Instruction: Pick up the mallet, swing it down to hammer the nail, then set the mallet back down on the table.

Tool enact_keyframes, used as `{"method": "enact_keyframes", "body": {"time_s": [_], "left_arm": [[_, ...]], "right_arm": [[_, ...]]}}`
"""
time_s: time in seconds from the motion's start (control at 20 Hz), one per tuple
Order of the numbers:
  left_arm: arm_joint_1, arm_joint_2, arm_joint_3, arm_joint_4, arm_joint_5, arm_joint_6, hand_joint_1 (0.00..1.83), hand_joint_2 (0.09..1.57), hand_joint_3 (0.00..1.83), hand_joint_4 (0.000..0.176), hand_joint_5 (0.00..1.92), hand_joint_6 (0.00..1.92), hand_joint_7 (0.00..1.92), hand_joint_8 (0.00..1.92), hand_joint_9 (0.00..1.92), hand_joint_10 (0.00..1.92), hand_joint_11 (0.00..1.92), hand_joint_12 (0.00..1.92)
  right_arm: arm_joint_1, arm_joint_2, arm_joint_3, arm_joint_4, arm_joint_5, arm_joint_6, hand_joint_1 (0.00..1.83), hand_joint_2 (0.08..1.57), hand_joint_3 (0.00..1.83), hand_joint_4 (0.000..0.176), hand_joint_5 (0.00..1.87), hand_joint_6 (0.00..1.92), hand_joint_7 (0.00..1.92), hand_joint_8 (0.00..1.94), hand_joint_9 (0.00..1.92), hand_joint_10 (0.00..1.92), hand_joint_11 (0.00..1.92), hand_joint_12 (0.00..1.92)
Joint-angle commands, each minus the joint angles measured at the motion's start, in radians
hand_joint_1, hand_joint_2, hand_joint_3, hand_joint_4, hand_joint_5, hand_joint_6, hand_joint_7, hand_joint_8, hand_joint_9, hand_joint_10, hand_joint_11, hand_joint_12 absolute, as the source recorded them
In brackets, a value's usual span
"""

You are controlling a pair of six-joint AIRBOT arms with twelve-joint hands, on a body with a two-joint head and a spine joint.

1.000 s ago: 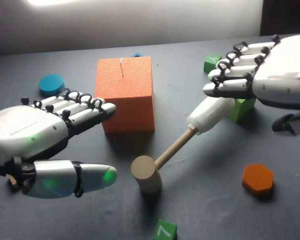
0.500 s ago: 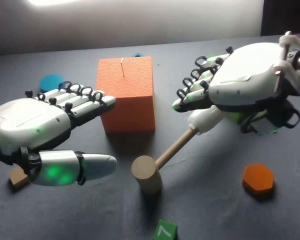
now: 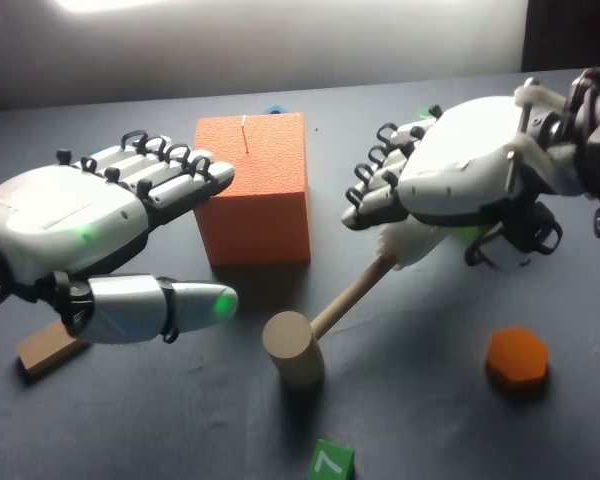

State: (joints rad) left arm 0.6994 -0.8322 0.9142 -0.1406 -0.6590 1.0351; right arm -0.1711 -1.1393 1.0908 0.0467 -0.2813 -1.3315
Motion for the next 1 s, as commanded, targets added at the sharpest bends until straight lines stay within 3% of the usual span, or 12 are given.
{"method": "enact_keyframes", "body": {"time_s": [0.0,0.7,0.75,0.85,0.95], "left_arm": [[-0.013,-0.001,0.002,0.016,-0.117,0.000,0.00,1.17,0.00,0.000,0.00,0.00,0.00,0.00,0.00,0.00,0.00,0.00],[0.001,-0.057,0.047,0.027,-0.102,0.007,0.00,1.16,0.00,0.000,0.00,0.00,0.00,0.00,0.00,0.00,0.00,0.00],[0.001,-0.061,0.051,0.027,-0.103,0.007,0.00,1.16,0.00,0.000,0.00,0.00,0.00,0.00,0.00,0.00,0.00,0.00],[0.004,-0.068,0.056,0.027,-0.103,0.008,0.00,1.17,0.00,0.000,0.00,0.00,0.00,0.00,0.00,0.00,0.00,0.00],[0.004,-0.074,0.060,0.027,-0.104,0.009,0.00,1.16,0.00,0.000,0.00,0.00,0.00,0.00,0.00,0.00,0.00,0.00]], "right_arm": [[0.004,-0.001,0.008,-0.004,0.108,-0.009,1.39,1.02,0.00,0.000,0.28,0.01,0.24,0.01,0.23,0.01,0.00,0.52],[-0.095,-0.183,0.227,-0.003,0.127,0.056,1.34,1.02,0.00,0.000,0.23,0.00,0.20,0.00,0.18,0.00,0.00,0.47],[-0.099,-0.193,0.239,-0.003,0.136,0.056,1.35,1.00,0.00,0.000,0.28,0.01,0.23,0.01,0.22,0.01,0.00,0.57],[-0.104,-0.220,0.269,-0.003,0.124,0.056,1.32,1.03,0.01,0.000,0.24,0.00,0.19,0.00,0.19,0.00,0.00,0.41],[-0.108,-0.231,0.280,-0.003,0.124,0.057,1.35,1.02,0.00,0.000,0.23,0.00,0.20,0.00,0.21,0.00,0.00,0.52]]}}
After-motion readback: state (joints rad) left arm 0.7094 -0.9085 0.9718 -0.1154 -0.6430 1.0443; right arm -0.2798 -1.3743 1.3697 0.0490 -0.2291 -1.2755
